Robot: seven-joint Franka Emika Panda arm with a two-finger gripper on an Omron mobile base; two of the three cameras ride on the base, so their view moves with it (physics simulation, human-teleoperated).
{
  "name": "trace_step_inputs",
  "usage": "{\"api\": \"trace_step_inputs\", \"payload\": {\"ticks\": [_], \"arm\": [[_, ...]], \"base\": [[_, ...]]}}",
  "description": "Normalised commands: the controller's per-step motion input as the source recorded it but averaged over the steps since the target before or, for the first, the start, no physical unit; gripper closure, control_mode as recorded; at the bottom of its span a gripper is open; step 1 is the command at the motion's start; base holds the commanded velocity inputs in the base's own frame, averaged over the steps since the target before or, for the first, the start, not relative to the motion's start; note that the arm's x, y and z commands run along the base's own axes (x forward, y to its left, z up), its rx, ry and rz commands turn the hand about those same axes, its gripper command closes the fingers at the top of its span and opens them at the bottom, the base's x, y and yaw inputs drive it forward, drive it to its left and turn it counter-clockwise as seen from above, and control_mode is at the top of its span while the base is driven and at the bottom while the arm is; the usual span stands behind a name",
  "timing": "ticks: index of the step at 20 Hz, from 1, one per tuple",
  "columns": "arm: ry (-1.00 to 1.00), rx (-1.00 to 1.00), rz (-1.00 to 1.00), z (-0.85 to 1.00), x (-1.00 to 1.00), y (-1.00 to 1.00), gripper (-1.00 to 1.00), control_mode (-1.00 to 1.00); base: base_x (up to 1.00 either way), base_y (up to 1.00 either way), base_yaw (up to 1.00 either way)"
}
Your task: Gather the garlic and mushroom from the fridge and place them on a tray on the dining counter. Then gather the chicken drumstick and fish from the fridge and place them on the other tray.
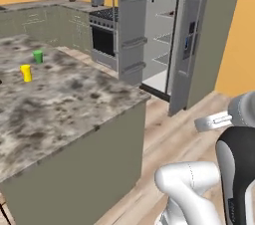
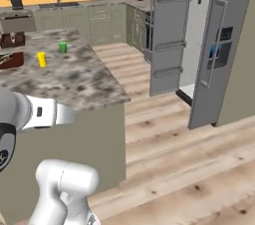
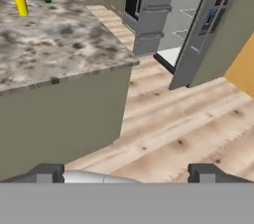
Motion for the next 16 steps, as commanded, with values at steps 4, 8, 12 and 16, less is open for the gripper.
{"api": "trace_step_inputs", "payload": {"ticks": [4,8,12,16], "arm": [[0.00,0.00,0.00,0.00,0.00,0.00,-1.00,1.00],[0.00,0.00,0.00,0.00,0.00,0.00,-1.00,1.00],[0.00,0.00,0.00,0.00,0.00,0.00,-1.00,1.00],[0.00,0.00,0.00,0.00,0.00,0.00,-1.00,1.00]], "base": [[0.33,-0.83,0.36],[0.33,-0.83,0.36],[0.33,-0.84,0.36],[0.36,-0.83,0.36]]}}
